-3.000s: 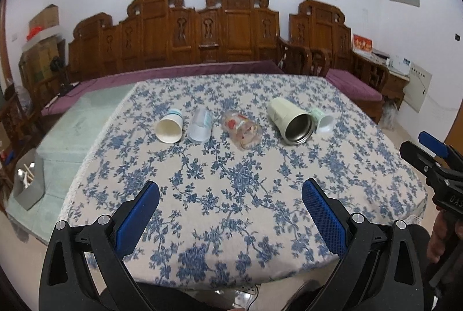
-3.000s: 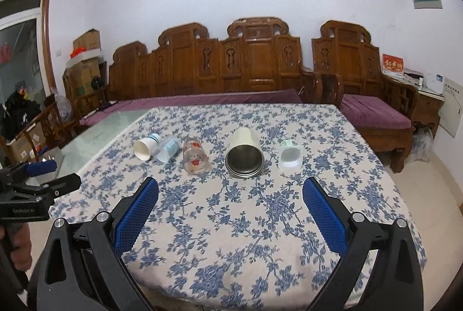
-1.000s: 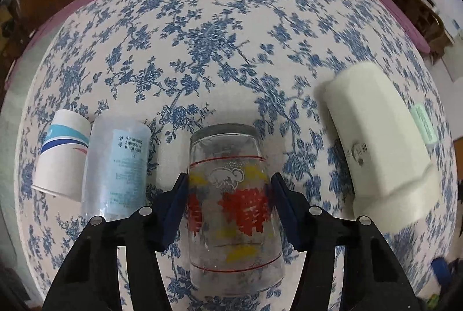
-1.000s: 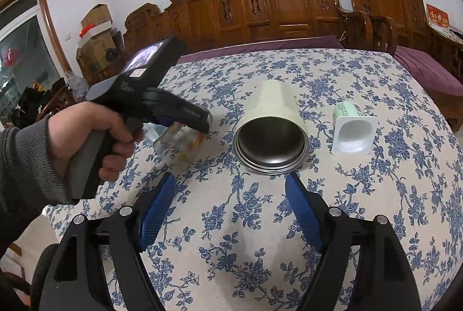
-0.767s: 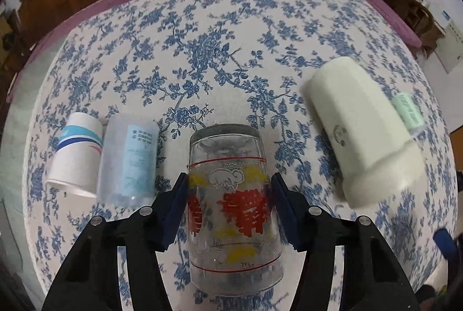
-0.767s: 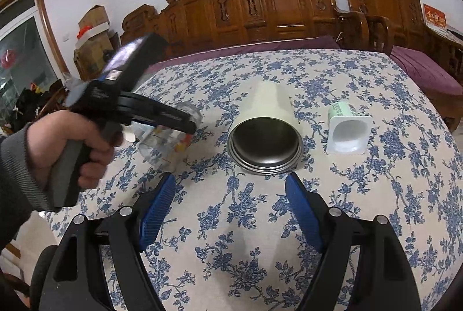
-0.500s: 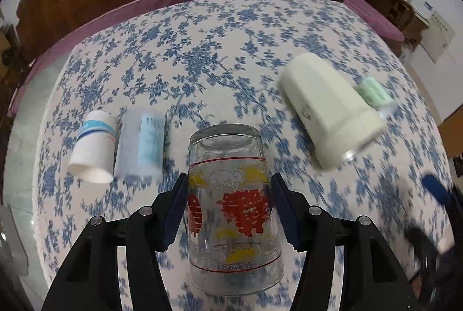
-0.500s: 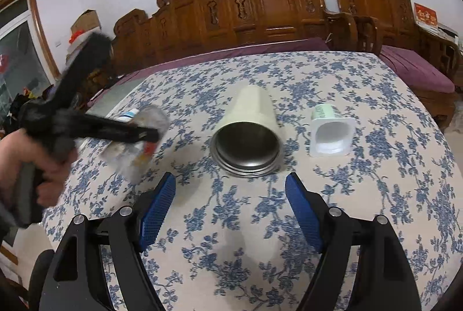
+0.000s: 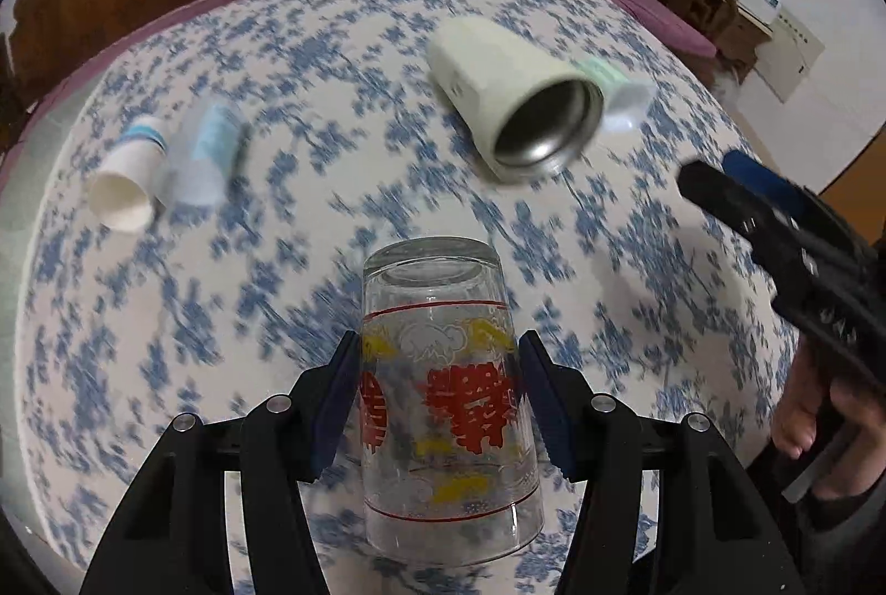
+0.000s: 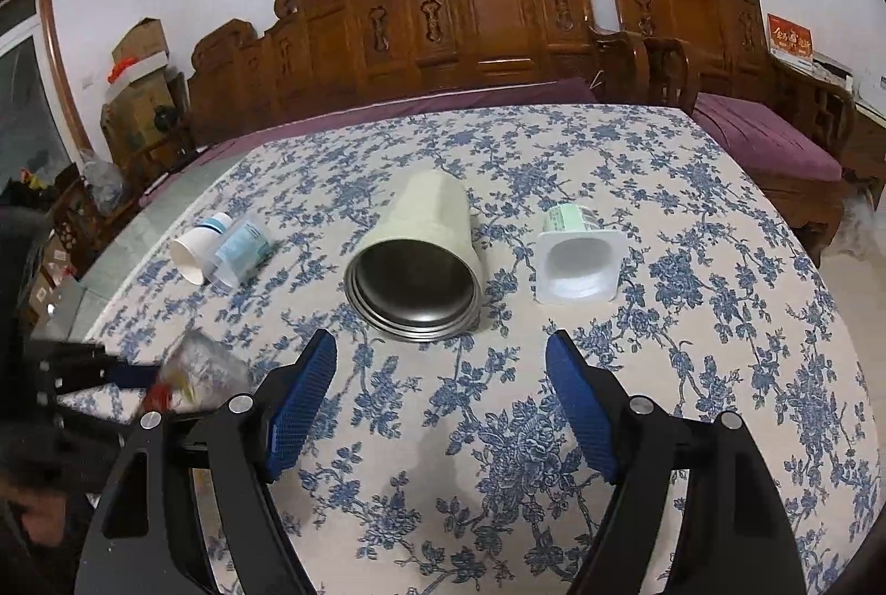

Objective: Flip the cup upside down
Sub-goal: 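Lift the glass jar with the left gripper toward the right gripper, then close the right gripper on the glass jar while the left gripper releases it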

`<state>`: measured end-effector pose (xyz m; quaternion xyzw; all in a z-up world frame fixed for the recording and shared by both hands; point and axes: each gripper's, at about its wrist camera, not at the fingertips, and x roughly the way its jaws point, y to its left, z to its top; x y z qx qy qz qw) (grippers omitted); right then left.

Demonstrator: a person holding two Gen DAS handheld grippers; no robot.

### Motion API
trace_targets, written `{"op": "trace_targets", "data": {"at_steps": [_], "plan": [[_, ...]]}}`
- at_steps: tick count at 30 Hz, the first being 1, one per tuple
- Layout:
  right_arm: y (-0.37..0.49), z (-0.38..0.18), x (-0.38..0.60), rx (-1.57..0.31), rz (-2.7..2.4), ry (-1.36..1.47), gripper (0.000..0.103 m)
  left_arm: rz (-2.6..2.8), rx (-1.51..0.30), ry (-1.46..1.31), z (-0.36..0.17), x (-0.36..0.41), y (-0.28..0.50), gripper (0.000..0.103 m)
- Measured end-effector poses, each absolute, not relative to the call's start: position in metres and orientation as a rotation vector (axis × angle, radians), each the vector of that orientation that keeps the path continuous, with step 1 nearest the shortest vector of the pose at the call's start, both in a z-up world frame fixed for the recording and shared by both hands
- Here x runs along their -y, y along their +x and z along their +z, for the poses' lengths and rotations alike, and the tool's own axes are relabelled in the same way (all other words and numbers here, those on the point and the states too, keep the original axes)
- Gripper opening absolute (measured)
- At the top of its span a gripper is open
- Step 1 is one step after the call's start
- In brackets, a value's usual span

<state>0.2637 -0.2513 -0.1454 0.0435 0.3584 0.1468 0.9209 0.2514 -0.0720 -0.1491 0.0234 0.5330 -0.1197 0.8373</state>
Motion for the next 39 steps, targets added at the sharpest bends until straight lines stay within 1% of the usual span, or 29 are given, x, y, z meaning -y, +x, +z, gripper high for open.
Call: {"op": "trace_targets", "data": {"at_steps": [10,18,22,23,24,25,26,27,32,39], "plan": [[0.265,-0.153,0.24,-0.761,0.313,0.06,0.08,-0.265,-1.149,0.039,-0.178,0.073,0.251,0.055],[0.264,-0.156,0.234,-0.779,0.296,0.041,0.08,-0.271,-1.022,0.027,-0.145,0.056,0.23,0.056],[0.258,-0.148,0.224,-0.781,0.306,0.036,0.08,-0.214,-0.923,0.031,-0.126,0.03,0.208,0.067],[0.256,-0.145,0.219,-0.782,0.309,0.027,0.08,-0.202,-0.902,0.031,-0.123,0.024,0.204,0.068],[0.255,-0.142,0.214,-0.782,0.315,0.017,0.08,-0.194,-0.884,0.028,-0.12,0.018,0.201,0.072],[0.253,-0.139,0.208,-0.781,0.321,0.003,0.08,-0.182,-0.857,0.023,-0.116,0.01,0.195,0.082],[0.251,-0.136,0.201,-0.78,0.327,-0.017,0.08,-0.17,-0.833,0.021,-0.114,0.004,0.192,0.087],[0.248,-0.132,0.193,-0.781,0.332,-0.034,0.08,-0.163,-0.811,0.018,-0.111,0.0,0.19,0.094],[0.24,-0.127,0.165,-0.821,0.36,-0.064,0.08,-0.132,-0.752,0.013,-0.107,-0.02,0.18,0.095],[0.246,-0.141,0.135,-0.952,0.387,-0.044,0.08,-0.091,-0.73,-0.002,-0.11,-0.045,0.178,0.095]]}}
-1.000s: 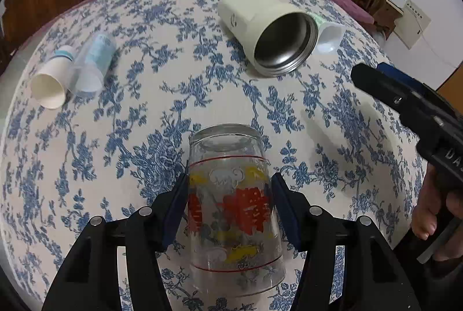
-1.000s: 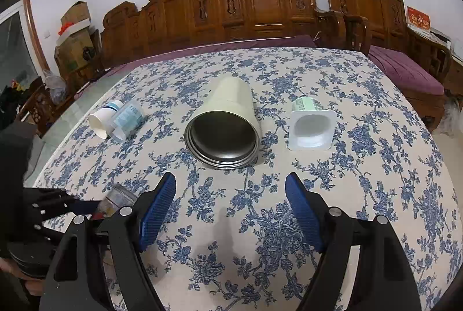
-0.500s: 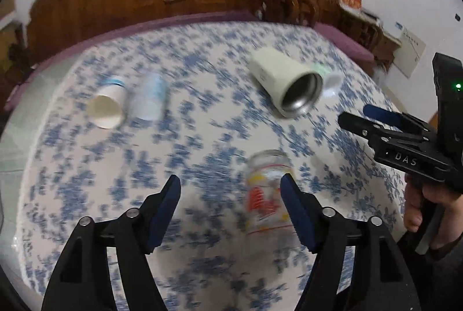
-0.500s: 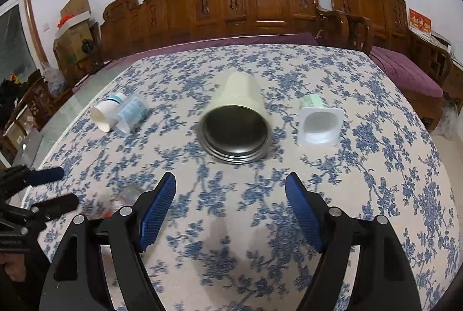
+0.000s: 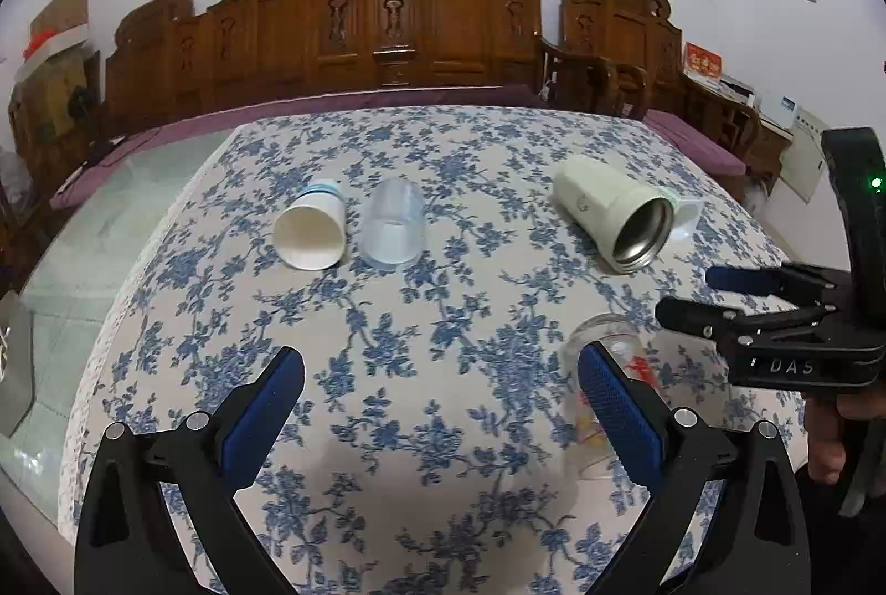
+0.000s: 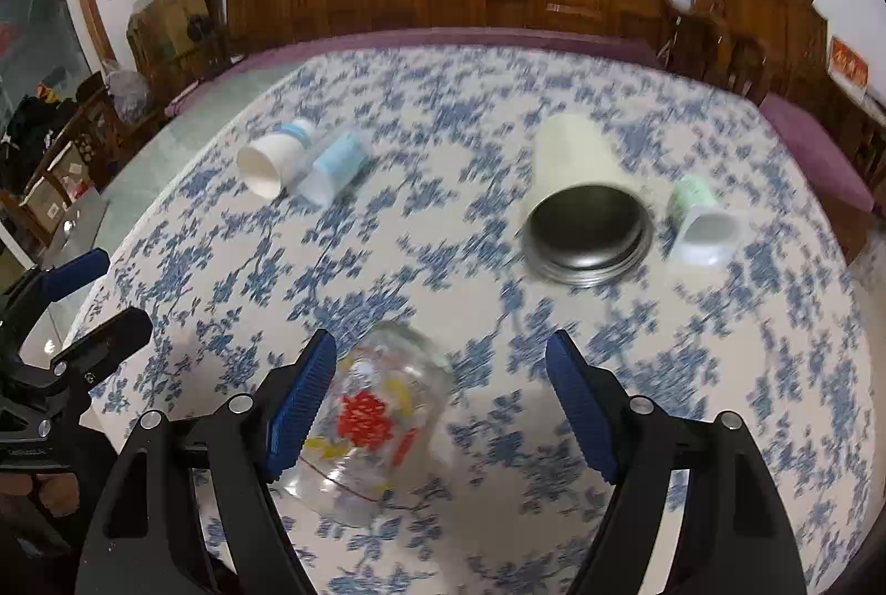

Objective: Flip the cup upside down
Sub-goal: 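Close the right gripper on the glass jar while the left gripper releases it, then rotate the glass jar with the right gripper so its opening faces the table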

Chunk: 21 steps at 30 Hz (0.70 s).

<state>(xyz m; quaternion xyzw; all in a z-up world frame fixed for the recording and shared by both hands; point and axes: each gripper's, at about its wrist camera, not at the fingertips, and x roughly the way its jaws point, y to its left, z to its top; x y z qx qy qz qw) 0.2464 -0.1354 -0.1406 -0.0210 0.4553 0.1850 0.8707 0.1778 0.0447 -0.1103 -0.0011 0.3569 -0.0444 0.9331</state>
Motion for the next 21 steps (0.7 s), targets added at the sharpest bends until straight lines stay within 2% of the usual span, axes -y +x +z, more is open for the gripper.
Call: {"op": "trace_targets", "data": {"at_steps": [15,21], "plan": [[0.283,-0.197,0.104,-1.301,0.386,0.095,0.08,-0.055,-0.77,-0.008,-0.126,-0.067,0.19,0.095],[0.293,-0.207,0.106,-1.354,0.357,0.146,0.07,-0.058,-0.759,-0.016,-0.123,-0.068,0.189,0.095]]}}
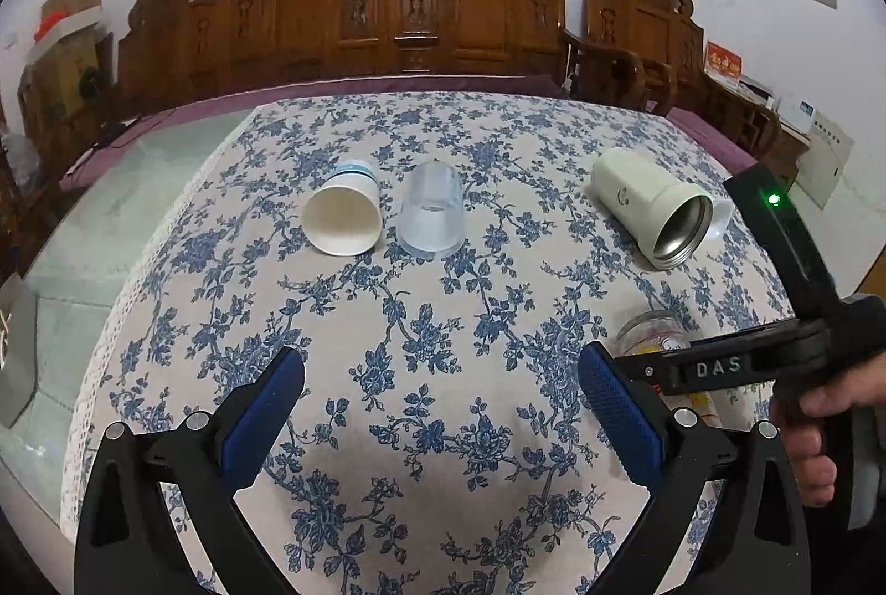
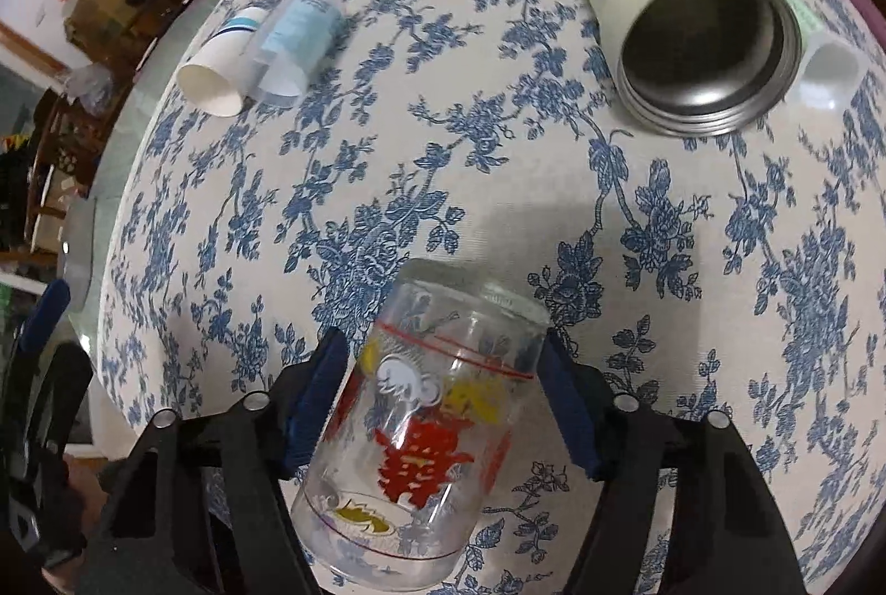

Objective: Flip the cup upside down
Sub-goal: 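Rotate the glass jar with the right gripper so its opening faces the table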

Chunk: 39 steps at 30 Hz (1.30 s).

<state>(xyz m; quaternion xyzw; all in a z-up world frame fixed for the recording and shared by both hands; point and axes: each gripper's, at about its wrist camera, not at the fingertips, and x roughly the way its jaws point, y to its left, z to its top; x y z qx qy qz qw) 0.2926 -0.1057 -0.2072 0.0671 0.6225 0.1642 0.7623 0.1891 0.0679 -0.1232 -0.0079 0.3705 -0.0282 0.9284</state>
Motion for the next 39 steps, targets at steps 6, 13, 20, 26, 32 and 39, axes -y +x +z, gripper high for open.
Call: {"op": "trace_targets", "data": {"at_steps": [6,13,20,26,32,39], "plan": [[0.297,-0.208,0.103,-1.369,0.342,0.143,0.068,-0.06,-0.755,-0.022,-0.122,-0.069,0.188,0.095],[0.301,-0.211,0.104,-1.381,0.321,0.171,0.065,-0.067,-0.746,-0.022,-0.119,-0.068,0.187,0.095],[0.301,-0.21,0.106,-1.366,0.305,0.184,0.06,-0.07,-0.74,-0.025,-0.116,-0.067,0.186,0.095],[0.289,-0.185,0.12,-1.275,0.339,0.178,0.058,-0.067,-0.745,-0.03,-0.117,-0.069,0.186,0.095],[0.269,-0.145,0.127,-1.129,0.383,0.092,0.058,-0.072,-0.747,-0.021,-0.118,-0.067,0.187,0.095],[0.26,-0.133,0.12,-1.01,0.374,-0.066,0.057,-0.069,-0.754,-0.019,-0.12,-0.066,0.187,0.095]]}}
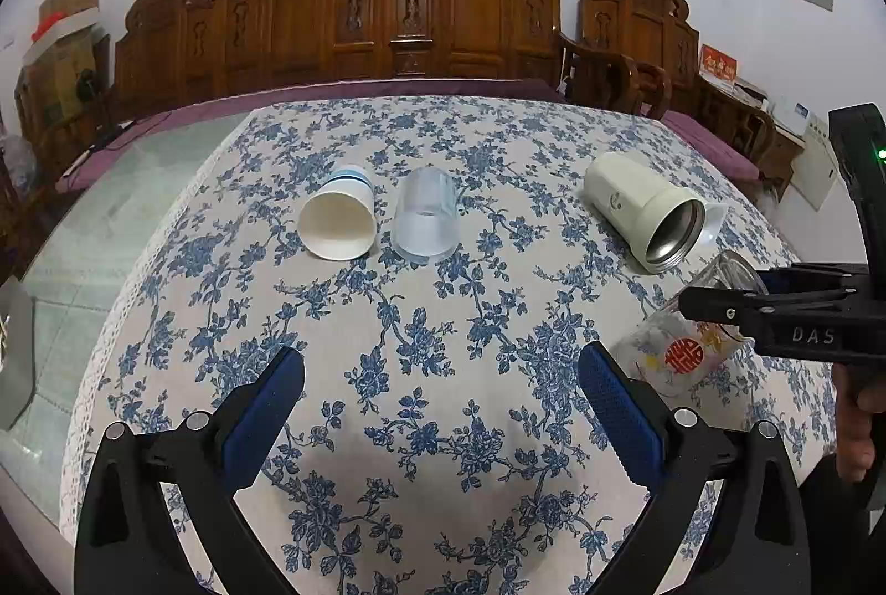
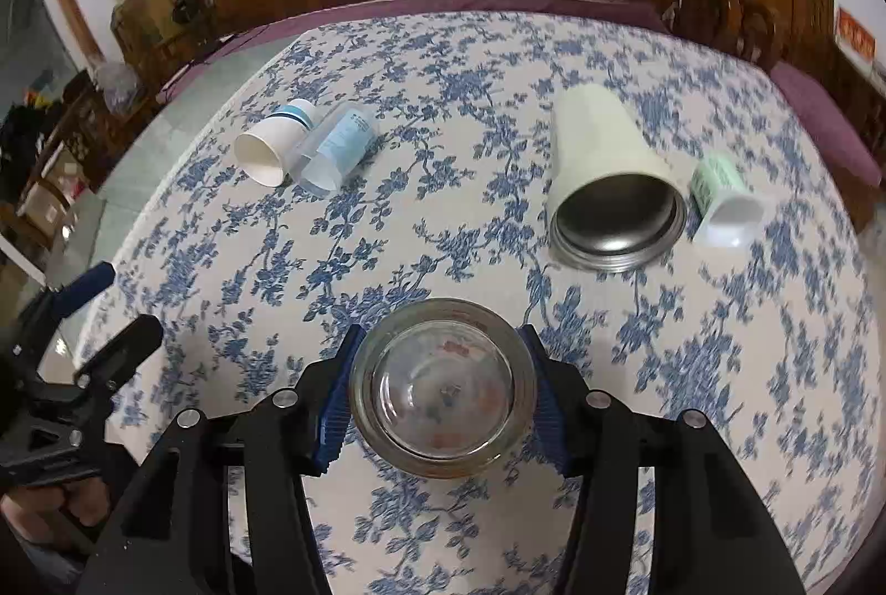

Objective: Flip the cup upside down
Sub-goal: 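Rotate the glass jar with the right gripper so its opening faces the table, then lower the jar onto the tablecloth and open the right gripper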

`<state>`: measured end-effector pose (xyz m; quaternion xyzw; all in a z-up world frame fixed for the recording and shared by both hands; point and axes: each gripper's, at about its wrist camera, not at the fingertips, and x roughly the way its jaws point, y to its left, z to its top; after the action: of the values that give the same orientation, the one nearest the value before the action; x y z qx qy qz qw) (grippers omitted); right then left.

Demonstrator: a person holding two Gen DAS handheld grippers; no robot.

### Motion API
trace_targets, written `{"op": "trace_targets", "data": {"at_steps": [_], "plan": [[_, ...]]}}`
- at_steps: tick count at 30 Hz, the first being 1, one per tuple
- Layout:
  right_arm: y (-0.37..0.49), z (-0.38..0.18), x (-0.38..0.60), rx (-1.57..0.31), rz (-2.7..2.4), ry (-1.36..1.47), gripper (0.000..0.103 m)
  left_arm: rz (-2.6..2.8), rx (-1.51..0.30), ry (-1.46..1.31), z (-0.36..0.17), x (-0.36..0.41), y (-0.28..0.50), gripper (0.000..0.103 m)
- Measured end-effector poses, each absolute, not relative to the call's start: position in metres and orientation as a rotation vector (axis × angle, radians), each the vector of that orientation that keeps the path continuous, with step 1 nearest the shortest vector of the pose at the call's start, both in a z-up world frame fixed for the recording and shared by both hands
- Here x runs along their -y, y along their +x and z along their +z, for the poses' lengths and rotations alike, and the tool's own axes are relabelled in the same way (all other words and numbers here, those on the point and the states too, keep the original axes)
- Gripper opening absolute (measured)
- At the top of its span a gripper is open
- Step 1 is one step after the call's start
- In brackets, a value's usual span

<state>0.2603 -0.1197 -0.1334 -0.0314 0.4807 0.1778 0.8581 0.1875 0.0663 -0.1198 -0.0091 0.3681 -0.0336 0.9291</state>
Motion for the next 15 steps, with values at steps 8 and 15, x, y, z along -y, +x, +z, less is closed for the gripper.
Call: {"op": "trace_targets", "data": {"at_steps": [8,15], "plan": [[0.258,-0.14,0.101,-0.988,0.388,-0.172,0.057,-0.066,-0.758,-0.018,-0.12,-0.067,0.188,0.095],[0.254,-0.147,0.093,-0.966,0.403,-0.178,0.058,-0.065,-0.758,-0.016,-0.12,-0.067,0.188,0.095]]}}
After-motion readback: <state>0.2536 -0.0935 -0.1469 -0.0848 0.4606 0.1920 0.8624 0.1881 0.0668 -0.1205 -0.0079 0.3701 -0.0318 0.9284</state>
